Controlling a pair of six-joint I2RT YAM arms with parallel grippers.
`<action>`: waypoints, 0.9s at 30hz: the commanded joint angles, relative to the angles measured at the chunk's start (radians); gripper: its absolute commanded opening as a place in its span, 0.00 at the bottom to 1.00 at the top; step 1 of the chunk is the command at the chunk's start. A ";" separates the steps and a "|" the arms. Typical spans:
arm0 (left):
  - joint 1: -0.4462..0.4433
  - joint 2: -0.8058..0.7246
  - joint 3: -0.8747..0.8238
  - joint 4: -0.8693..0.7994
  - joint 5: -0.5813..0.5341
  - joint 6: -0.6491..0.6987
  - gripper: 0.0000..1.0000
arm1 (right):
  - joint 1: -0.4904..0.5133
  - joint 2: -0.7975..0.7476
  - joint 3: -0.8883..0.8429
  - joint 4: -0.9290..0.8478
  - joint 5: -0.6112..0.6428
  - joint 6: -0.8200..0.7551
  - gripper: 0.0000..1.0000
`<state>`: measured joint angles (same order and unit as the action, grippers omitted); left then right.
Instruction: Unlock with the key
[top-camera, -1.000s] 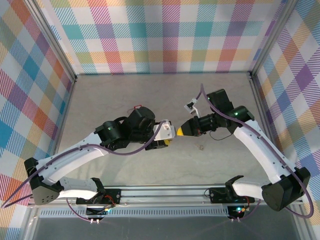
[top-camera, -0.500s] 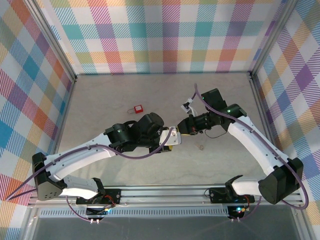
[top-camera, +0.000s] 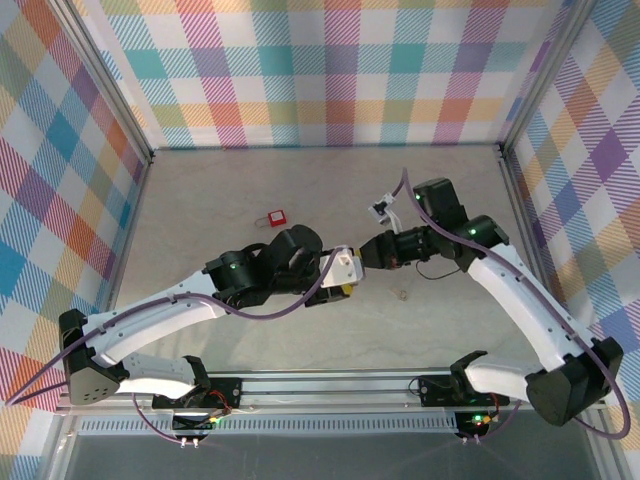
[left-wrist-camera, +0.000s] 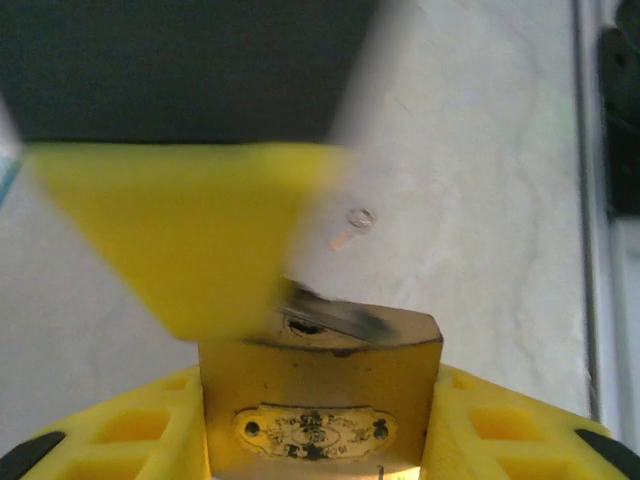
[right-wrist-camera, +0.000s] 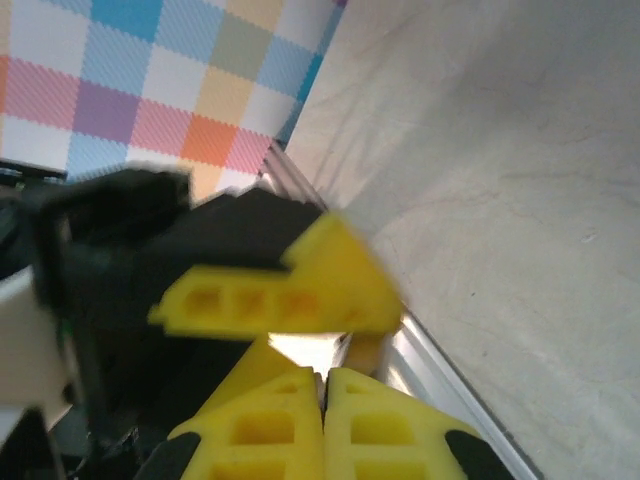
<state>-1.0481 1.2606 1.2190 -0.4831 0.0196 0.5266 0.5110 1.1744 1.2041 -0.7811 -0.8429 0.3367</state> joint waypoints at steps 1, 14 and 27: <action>0.040 -0.023 0.001 0.272 -0.060 -0.084 0.00 | 0.035 -0.048 -0.019 -0.024 -0.021 0.037 0.00; 0.063 -0.094 -0.155 0.474 -0.015 -0.247 0.00 | 0.034 -0.278 -0.058 0.224 0.406 0.187 0.00; -0.010 -0.116 -0.233 0.680 -0.033 -0.333 0.00 | 0.053 -0.407 -0.258 0.665 0.592 0.278 0.00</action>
<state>-1.0489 1.1847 1.0042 0.0231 -0.0124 0.2451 0.5488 0.7918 0.9691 -0.2691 -0.3038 0.5877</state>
